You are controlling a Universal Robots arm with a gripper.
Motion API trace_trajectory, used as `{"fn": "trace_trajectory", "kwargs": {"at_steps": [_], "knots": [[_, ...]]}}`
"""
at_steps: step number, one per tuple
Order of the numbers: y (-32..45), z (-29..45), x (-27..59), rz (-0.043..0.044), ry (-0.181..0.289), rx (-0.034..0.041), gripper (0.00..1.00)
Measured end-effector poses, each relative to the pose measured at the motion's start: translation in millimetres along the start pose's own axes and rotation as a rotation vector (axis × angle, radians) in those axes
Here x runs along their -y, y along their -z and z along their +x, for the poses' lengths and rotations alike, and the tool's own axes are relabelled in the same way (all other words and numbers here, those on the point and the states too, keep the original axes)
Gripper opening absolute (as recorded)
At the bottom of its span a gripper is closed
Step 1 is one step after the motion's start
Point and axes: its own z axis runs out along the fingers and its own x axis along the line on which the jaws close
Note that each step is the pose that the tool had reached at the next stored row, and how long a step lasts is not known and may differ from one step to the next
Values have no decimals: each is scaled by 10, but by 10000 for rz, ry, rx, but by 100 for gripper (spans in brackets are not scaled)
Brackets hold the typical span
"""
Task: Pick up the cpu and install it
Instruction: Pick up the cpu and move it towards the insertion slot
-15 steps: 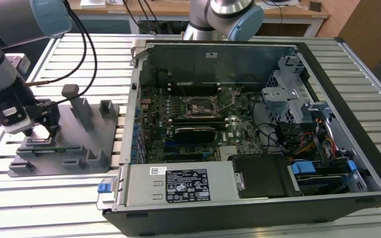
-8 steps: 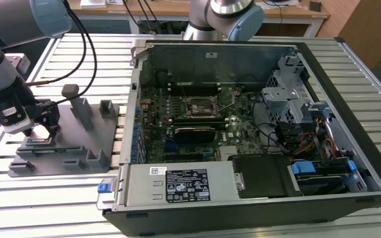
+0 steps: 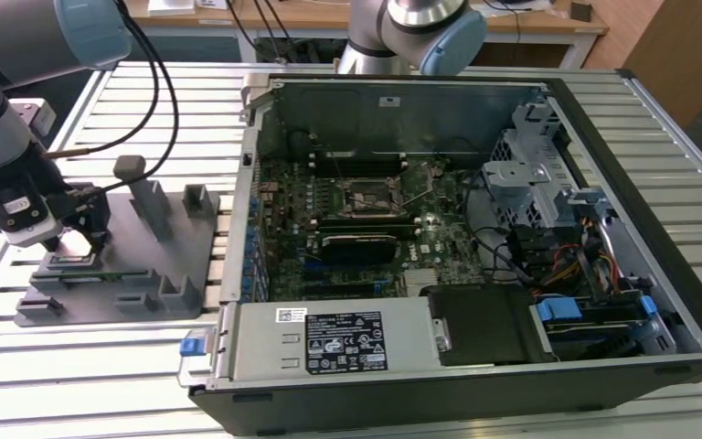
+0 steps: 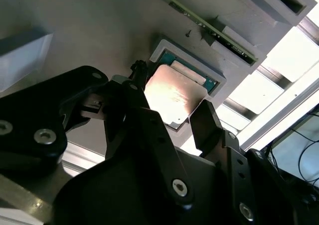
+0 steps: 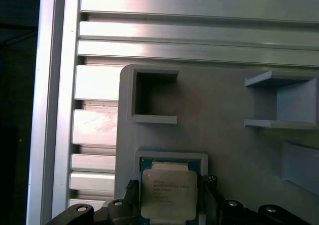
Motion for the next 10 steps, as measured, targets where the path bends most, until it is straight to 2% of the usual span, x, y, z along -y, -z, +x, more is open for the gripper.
{"fn": "trace_trajectory", "kwargs": {"at_steps": [10], "knots": [[3,16,-1,7,0,7,62]]}}
